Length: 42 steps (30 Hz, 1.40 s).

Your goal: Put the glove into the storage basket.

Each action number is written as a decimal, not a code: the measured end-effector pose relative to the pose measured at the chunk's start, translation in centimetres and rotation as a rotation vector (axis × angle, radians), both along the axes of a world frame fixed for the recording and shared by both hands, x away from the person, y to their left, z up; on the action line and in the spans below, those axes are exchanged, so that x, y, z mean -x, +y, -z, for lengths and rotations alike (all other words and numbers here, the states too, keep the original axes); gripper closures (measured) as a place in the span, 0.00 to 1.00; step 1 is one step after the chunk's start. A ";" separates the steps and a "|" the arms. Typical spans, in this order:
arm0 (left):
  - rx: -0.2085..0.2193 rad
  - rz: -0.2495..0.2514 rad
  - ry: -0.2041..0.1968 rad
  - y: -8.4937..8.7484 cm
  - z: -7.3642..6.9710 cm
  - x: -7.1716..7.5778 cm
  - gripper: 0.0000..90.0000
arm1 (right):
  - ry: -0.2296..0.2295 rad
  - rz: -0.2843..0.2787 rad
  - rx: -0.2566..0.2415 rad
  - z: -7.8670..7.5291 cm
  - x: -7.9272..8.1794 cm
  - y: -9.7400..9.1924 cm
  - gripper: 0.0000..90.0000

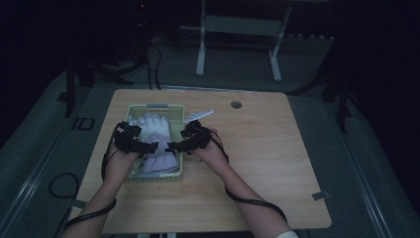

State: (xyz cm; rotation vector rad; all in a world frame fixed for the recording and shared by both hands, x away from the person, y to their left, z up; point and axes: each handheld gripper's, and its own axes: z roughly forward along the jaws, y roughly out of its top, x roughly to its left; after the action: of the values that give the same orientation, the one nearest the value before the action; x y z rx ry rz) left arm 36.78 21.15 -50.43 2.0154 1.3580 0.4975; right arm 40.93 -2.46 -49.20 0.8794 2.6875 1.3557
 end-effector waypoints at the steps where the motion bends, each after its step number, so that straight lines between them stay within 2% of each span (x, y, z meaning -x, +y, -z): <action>1: 0.017 0.006 -0.014 -0.1 -0.3 0.2 0.00 | 0.002 -0.004 -0.009 0.0 0.0 -0.3 0.24; 3: 0.050 0.028 -0.036 -0.4 -0.8 0.6 0.00 | -0.002 -0.009 -0.014 0.0 0.0 -0.8 0.23; 5: 0.062 0.056 -0.050 -1.0 -1.2 1.1 0.00 | 0.001 -0.009 -0.026 0.0 0.0 -1.2 0.22; 8: 0.084 0.097 -0.072 -2.1 -1.8 1.9 0.00 | -0.020 -0.019 -0.023 -0.1 0.0 -1.8 0.20; 12: 0.143 0.138 -0.076 -3.2 -2.3 2.8 0.00 | -0.035 -0.027 -0.022 -0.2 0.0 -2.5 0.17; 18: 0.160 0.217 -0.085 -5.4 -2.8 4.2 0.00 | -0.039 -0.025 -0.010 -0.1 0.1 -3.7 0.17; 23: 0.196 0.278 -0.103 -7.4 -3.2 5.4 0.00 | -0.043 -0.022 -0.009 0.0 0.3 -4.8 0.17; 26: 0.199 0.326 -0.104 -8.8 -3.3 6.1 0.00 | -0.049 -0.019 -0.003 0.0 0.5 -5.6 0.17; 29: 0.208 0.352 -0.105 -9.7 -3.3 6.5 0.00 | -0.053 -0.017 0.001 0.0 0.6 -6.5 0.17; 31: 0.225 0.378 -0.101 -10.3 -3.3 6.7 0.00 | -0.065 -0.018 0.013 0.1 0.7 -7.2 0.18; 32: 0.251 0.401 -0.102 -10.6 -3.3 6.9 0.00 | -0.075 -0.023 0.016 0.2 0.8 -7.5 0.18; 35: 0.268 0.442 -0.100 -11.6 -3.4 7.4 0.00 | -0.081 -0.021 0.012 0.4 1.0 -8.8 0.18; 37: 0.261 0.476 -0.107 -12.5 -3.4 7.7 0.00 | -0.088 -0.013 0.024 0.5 1.2 -9.6 0.18; 38: 0.261 0.476 -0.107 -12.5 -3.4 7.7 0.00 | -0.088 -0.013 0.024 0.5 1.2 -9.6 0.18; 39: 0.258 0.506 -0.108 -13.4 -3.2 8.1 0.00 | -0.090 -0.012 0.028 0.5 1.3 -10.0 0.18; 42: 0.256 0.554 -0.096 -14.4 -3.0 8.3 0.00 | -0.099 -0.001 0.040 1.0 1.7 -11.9 0.18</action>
State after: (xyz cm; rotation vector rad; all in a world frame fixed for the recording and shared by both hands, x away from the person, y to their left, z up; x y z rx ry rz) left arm 28.44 6.74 -47.46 2.0072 0.7126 0.1539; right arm 39.21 -14.31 -50.18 0.7858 2.6314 1.3046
